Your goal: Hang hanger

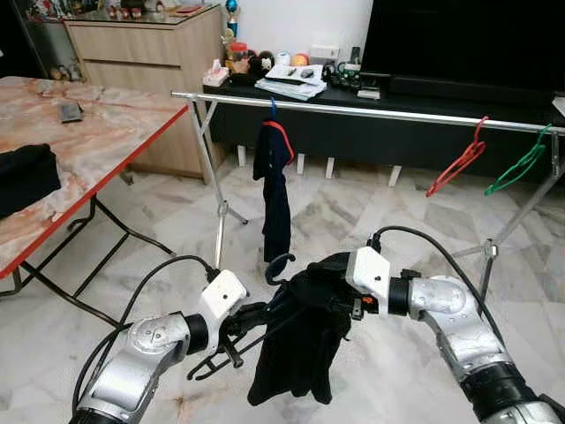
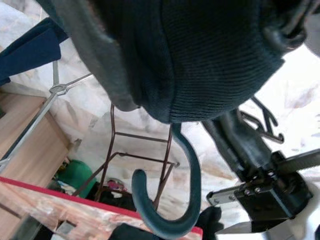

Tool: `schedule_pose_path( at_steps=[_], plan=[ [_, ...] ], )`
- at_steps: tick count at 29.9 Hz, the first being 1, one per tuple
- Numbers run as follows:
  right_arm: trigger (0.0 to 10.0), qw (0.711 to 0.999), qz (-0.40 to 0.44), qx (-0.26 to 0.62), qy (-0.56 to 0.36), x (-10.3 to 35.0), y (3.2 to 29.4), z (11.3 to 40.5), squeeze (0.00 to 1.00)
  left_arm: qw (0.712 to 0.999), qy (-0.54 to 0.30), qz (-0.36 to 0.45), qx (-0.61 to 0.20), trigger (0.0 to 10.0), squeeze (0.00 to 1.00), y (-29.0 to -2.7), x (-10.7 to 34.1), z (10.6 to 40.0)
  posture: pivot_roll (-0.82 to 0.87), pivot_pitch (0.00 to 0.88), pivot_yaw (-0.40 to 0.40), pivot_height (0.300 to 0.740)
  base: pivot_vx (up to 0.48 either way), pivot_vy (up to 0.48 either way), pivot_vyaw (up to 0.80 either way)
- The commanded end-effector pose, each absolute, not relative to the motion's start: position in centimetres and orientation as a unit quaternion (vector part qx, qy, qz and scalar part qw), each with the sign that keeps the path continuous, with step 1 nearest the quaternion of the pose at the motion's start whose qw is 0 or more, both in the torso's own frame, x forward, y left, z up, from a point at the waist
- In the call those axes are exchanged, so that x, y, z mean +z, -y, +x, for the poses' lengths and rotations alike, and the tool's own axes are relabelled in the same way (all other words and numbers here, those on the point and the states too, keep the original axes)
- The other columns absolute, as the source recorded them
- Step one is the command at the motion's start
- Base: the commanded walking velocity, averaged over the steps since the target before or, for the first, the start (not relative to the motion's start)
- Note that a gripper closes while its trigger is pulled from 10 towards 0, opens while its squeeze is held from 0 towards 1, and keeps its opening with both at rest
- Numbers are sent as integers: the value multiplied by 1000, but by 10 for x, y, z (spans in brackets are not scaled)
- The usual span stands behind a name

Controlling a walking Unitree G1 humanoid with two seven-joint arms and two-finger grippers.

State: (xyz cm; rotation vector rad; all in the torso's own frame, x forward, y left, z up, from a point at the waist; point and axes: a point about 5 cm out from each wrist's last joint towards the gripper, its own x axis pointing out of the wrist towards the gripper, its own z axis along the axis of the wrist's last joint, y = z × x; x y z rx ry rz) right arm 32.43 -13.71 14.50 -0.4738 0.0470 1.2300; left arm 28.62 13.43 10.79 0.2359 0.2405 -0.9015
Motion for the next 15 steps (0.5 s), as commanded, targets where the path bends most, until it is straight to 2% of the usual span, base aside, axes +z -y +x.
schedule_pose_path(
  at_steps=[1, 3, 8, 15],
  plan=[
    [10000, 778, -225, 587, -22, 146, 136, 320, 1000, 896, -99, 118, -416, 10000, 0, -139, 114, 292, 56, 35, -15, 740, 0, 0, 0],
    [10000, 754, -229, 614, -44, 141, 138, 312, 1000, 899, -96, 120, -410, 10000, 0, -138, 115, 294, 55, 36, -15, 740, 0, 0, 0],
    [10000, 733, -239, 632, -74, 136, 140, 305, 1000, 905, -95, 127, -395, 10000, 0, -141, 115, 297, 54, 38, -13, 740, 0, 0, 0],
    [10000, 724, -267, 628, -101, 133, 147, 303, 1000, 910, -92, 131, -383, 10000, 0, -144, 114, 300, 53, 43, -11, 740, 0, 0, 0]
  ],
)
